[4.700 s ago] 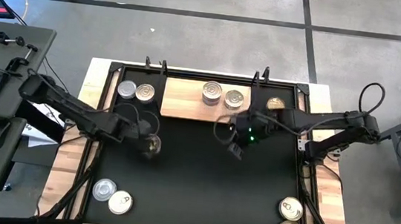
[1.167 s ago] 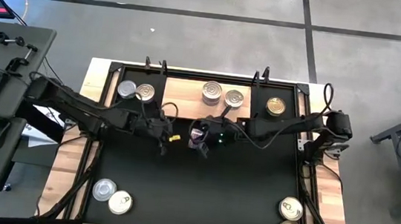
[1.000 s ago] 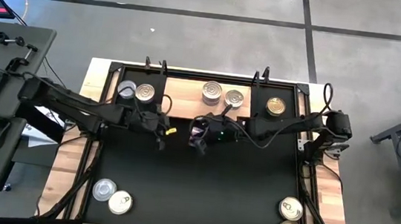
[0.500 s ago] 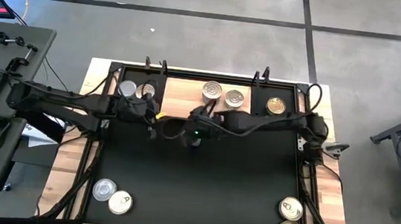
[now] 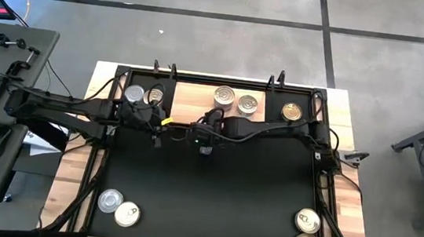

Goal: Stack canned seafood by type on shelf
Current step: Stack the left blue-pink tuna can on top of the other blue-pink tuna can on the shelf

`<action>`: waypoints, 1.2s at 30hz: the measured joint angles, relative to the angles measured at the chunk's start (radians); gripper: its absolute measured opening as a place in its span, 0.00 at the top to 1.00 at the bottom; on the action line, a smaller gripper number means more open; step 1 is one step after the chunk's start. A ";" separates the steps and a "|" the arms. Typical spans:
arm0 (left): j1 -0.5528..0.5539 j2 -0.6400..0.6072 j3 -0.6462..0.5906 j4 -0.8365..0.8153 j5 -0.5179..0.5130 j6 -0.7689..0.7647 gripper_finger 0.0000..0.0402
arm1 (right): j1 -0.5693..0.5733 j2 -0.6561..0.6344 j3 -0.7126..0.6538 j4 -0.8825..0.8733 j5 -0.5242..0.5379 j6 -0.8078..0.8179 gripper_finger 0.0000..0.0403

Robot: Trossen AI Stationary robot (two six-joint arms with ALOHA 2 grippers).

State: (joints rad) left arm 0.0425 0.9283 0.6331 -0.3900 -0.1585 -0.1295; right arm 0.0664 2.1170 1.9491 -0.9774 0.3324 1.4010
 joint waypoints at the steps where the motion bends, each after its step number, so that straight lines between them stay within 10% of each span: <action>1: 0.000 0.000 0.000 0.000 0.000 0.000 1.00 | 0.001 0.000 0.000 0.002 -0.005 0.009 0.48; 10: 0.000 0.000 0.000 -0.008 0.000 0.008 1.00 | -0.011 0.000 -0.001 0.007 -0.012 -0.149 0.48; 22: 0.003 0.000 0.000 -0.009 0.010 0.019 1.00 | -0.003 0.000 -0.002 -0.129 0.101 0.102 0.27; 36: 0.004 0.000 0.000 -0.008 0.018 0.002 1.00 | 0.045 0.056 -0.002 -0.130 0.166 0.256 0.25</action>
State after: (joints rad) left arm 0.0467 0.9283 0.6331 -0.3977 -0.1402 -0.1272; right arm 0.1114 2.1735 1.9474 -1.1071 0.4987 1.6570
